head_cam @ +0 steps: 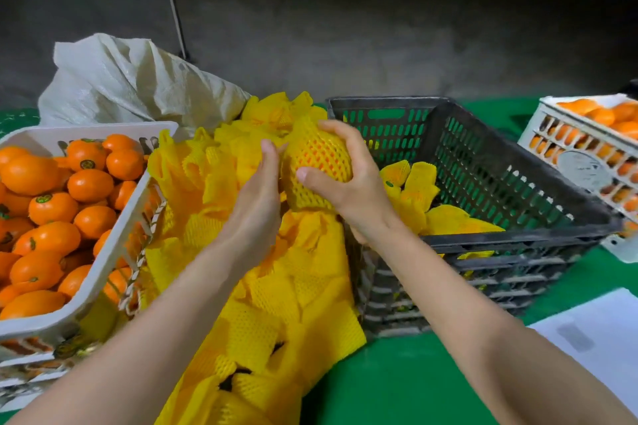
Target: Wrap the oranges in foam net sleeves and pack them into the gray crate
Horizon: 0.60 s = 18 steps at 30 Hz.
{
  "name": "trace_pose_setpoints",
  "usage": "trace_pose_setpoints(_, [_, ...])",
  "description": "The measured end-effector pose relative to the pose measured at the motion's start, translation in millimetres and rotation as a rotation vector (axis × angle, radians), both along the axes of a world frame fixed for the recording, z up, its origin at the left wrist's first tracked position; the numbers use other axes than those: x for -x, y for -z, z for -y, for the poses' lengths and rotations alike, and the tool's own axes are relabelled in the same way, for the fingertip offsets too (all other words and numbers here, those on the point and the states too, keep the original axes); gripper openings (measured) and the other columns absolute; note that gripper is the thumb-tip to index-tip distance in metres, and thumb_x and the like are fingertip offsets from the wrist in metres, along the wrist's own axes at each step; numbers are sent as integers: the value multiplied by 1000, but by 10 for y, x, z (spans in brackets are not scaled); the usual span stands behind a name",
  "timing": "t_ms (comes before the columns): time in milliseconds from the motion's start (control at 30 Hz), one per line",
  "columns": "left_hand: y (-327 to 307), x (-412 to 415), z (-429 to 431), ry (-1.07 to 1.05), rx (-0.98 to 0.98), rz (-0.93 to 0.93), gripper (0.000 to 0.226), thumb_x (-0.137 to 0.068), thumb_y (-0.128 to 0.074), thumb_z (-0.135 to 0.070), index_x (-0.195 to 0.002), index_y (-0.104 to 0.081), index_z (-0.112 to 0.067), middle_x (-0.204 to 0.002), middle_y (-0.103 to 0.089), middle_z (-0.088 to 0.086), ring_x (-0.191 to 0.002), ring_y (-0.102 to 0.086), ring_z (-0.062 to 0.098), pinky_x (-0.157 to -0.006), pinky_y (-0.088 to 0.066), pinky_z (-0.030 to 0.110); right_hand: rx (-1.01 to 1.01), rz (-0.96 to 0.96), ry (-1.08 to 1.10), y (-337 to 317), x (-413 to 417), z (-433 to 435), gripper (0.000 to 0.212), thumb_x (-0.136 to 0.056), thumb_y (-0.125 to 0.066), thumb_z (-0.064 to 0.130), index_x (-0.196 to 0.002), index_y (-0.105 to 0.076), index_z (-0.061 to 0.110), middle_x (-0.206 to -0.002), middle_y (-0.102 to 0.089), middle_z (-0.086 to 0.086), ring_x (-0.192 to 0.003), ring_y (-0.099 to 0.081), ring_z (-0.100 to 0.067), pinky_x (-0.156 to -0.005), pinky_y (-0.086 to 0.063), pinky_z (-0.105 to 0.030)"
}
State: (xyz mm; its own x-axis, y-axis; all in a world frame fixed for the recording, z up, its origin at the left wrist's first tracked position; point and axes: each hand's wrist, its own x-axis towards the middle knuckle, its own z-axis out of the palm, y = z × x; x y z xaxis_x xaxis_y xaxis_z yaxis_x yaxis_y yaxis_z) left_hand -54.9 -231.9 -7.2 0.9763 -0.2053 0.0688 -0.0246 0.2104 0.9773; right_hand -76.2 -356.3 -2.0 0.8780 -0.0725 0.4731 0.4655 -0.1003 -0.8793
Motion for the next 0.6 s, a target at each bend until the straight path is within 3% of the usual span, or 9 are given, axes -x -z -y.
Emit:
trace_pose_setpoints(33, [-4, -5, 162, -62, -53, 33, 46, -98, -28, -51, -121, -55, -22, -122, -63, 1, -110, -61, 15, -94, -50, 35, 6, 9, 41, -43, -39, 159, 53, -69, -73, 24, -116, -47, 31, -111, -51, 18, -96, -52, 11, -79, -45, -11])
trace_pose_setpoints(133, [38, -82, 592, -161, -203, 218, 19, -102, -39, -22, -98, -57, -18, -92, -61, 0, -83, -58, 15, -76, -47, 32, 56, -32, 230, -108, -207, 718, 48, -72, -77, 17, -110, -50, 27, -100, -54, 12, -87, -54, 4, -76, -46, -15])
trace_pose_setpoints(233, [76, -268, 964, -106, -564, 530, 19, -98, -47, -11, -101, -65, -7, -89, -61, 1, -88, -60, 19, -73, -44, 28, 285, -257, 406, -84, -454, 1305, 40, -71, -76, 25, -103, -52, 33, -99, -54, 8, -95, -53, -13, -73, -46, -27])
trace_pose_setpoints(300, [106, -386, 1197, 4, -790, 626, 20, -97, -48, -12, -99, -67, -7, -89, -63, 3, -87, -61, 21, -66, -40, 24, 564, -421, 464, -9, -663, 1641, 42, -69, -75, 30, -104, -53, 32, -109, -57, 1, -103, -52, -22, -78, -46, -30])
trace_pose_setpoints(367, [173, -460, 1375, 106, -1030, 635, 20, -97, -47, -13, -102, -66, -12, -94, -64, 4, -84, -60, 22, -60, -39, 26, 970, -549, 445, 101, -867, 1874, 47, -68, -73, 35, -109, -51, 31, -118, -57, -4, -108, -53, -27, -81, -43, -32])
trace_pose_setpoints(433, [254, -492, 1433, 151, -1222, 632, 21, -96, -47, -15, -104, -66, -17, -104, -66, 4, -88, -60, 21, -64, -44, 28, 1336, -634, 337, 209, -1050, 2024, 54, -69, -73, 36, -116, -48, 29, -123, -55, -6, -109, -52, -29, -78, -44, -33])
trace_pose_setpoints(500, [294, -515, 1403, 144, -1231, 630, 21, -95, -49, -17, -103, -68, -19, -109, -66, 4, -96, -60, 22, -70, -45, 30, 1553, -708, 249, 329, -1200, 2118, 62, -68, -75, 34, -123, -46, 27, -125, -51, -10, -112, -49, -31, -83, -47, -35])
trace_pose_setpoints(600, [301, -507, 1350, 119, -1145, 635, 18, -95, -53, -18, -103, -69, -18, -103, -68, 4, -95, -61, 20, -69, -43, 28, 1697, -791, 119, 578, -1337, 2149, 70, -72, -75, 28, -132, -39, 26, -129, -43, -15, -116, -44, -32, -85, -46, -36])
